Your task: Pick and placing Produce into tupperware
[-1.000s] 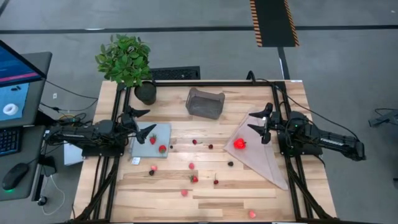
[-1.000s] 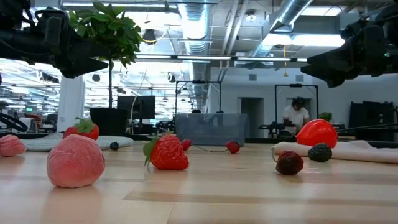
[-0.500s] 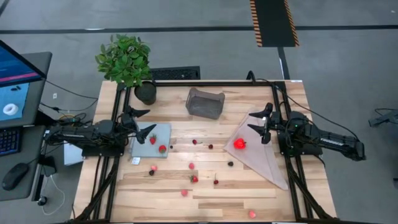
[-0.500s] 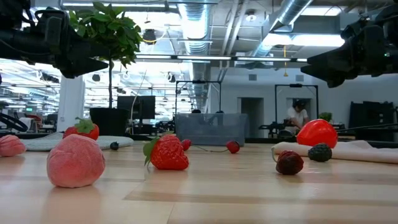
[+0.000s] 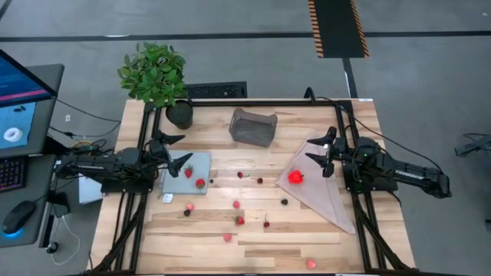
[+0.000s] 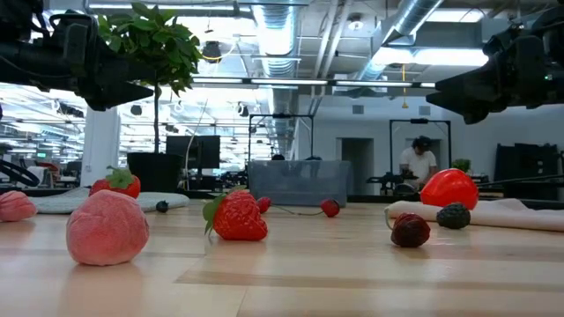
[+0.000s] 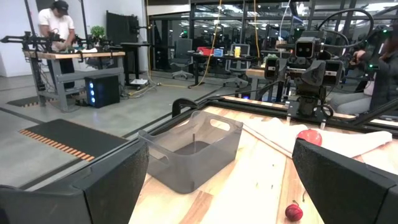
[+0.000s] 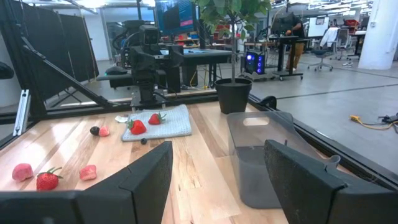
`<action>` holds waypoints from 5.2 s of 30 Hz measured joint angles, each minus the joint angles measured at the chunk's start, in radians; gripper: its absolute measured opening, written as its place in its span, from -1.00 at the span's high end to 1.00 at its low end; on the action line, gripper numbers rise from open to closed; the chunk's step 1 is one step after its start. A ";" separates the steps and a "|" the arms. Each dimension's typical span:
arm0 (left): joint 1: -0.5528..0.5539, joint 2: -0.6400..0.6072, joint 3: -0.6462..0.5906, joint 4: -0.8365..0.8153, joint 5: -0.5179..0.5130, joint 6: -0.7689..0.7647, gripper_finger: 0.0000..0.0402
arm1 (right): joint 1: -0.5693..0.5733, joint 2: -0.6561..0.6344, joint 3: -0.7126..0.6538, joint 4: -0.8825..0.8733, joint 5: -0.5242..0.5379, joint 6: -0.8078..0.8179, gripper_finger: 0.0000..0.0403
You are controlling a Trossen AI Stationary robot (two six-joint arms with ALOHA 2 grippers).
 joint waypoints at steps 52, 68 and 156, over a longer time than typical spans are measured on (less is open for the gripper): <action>0.000 0.000 0.000 0.000 0.000 0.000 -0.92 | 0.017 0.000 0.000 0.139 0.018 0.391 -0.37; 0.000 0.000 0.000 0.000 0.000 0.000 -0.92 | 0.285 0.000 0.000 0.373 0.053 0.374 -0.37; 0.000 0.000 0.000 0.000 0.000 0.000 -0.92 | 0.409 1.769 0.754 0.237 0.125 0.325 0.02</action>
